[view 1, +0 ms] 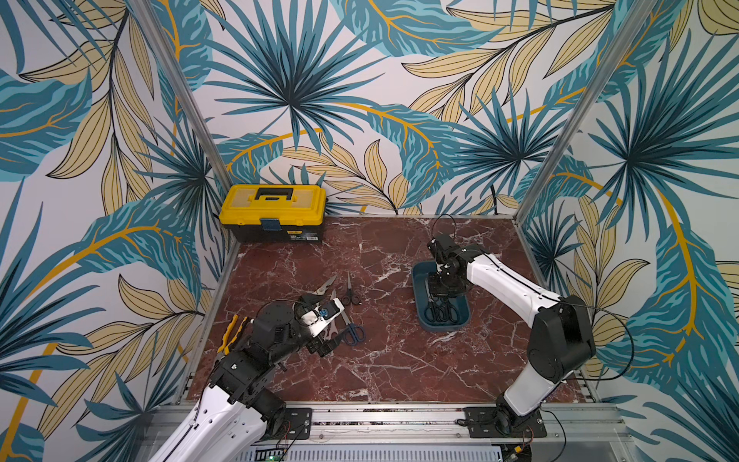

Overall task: Put the scissors into the storage box
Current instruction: Place the scissors in the storage box.

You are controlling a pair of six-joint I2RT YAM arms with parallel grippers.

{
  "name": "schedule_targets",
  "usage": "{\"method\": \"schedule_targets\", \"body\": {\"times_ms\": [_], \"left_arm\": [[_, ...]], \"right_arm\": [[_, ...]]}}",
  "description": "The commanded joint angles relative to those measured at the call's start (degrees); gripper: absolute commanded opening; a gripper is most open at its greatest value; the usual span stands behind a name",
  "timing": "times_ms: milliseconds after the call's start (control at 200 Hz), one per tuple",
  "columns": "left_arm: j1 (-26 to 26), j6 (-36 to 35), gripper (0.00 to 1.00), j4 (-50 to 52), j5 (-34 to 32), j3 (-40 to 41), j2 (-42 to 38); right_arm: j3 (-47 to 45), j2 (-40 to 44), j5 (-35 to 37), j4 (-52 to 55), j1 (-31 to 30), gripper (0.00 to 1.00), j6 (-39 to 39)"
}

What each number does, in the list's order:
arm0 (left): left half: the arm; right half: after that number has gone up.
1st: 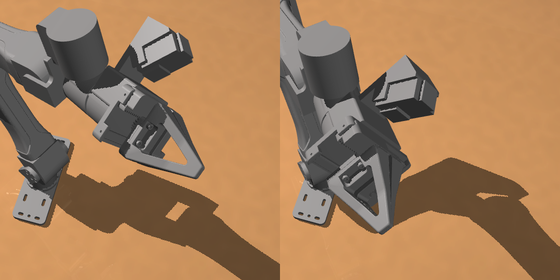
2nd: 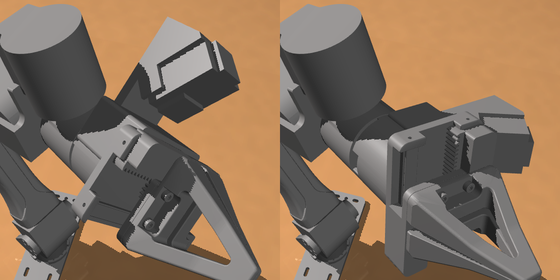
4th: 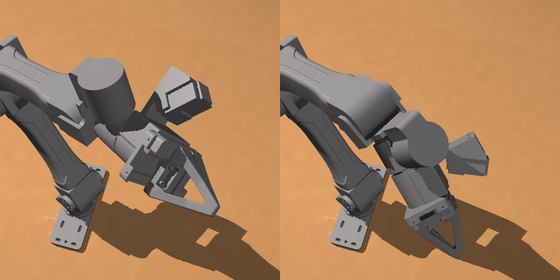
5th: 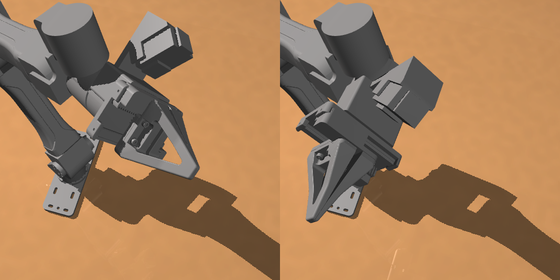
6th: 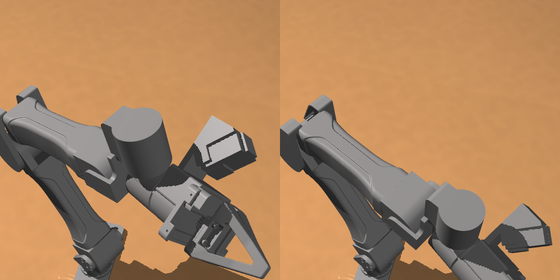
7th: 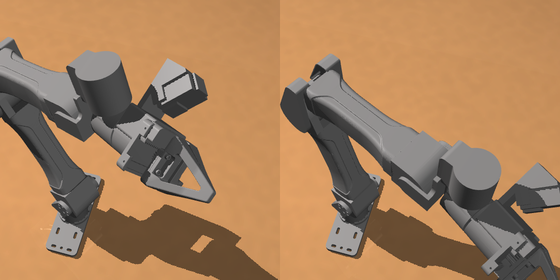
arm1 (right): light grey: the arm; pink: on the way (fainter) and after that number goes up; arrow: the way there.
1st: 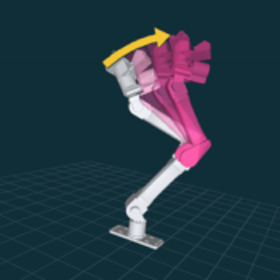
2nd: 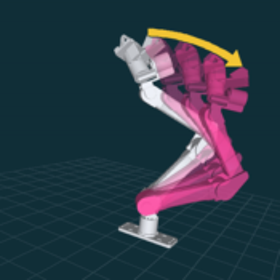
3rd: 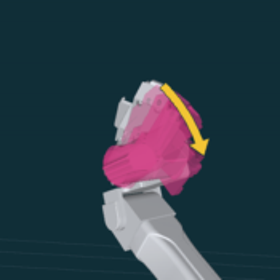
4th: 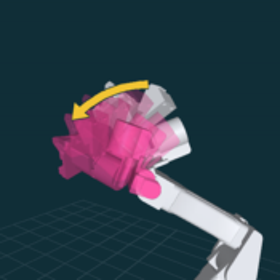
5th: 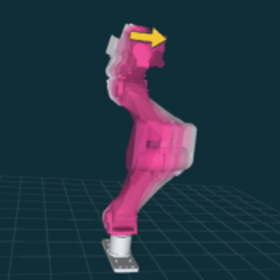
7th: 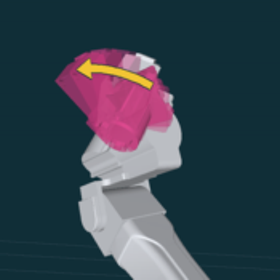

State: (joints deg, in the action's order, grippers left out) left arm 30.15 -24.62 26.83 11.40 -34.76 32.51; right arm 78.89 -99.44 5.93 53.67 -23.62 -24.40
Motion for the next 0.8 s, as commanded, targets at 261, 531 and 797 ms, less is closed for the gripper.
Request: {"method": "schedule_targets", "body": {"times_ms": [261,531,797], "left_arm": [[-0.35,0.62,1.00,-0.43,-0.64,-1.01,-0.08],[-0.28,4.23,1.00,-0.80,-6.28,-2.94,-0.24],[-0.21,28.13,0.99,-10.39,-14.50,-7.22,6.14]], "right_arm": [[0.22,-8.99,-4.07,-1.59,-0.09,0.17,1.55],[0.55,-4.57,-2.90,-1.73,-0.07,0.35,1.84],[-1.17,6.50,4.30,-1.82,5.38,0.48,2.56]]}}
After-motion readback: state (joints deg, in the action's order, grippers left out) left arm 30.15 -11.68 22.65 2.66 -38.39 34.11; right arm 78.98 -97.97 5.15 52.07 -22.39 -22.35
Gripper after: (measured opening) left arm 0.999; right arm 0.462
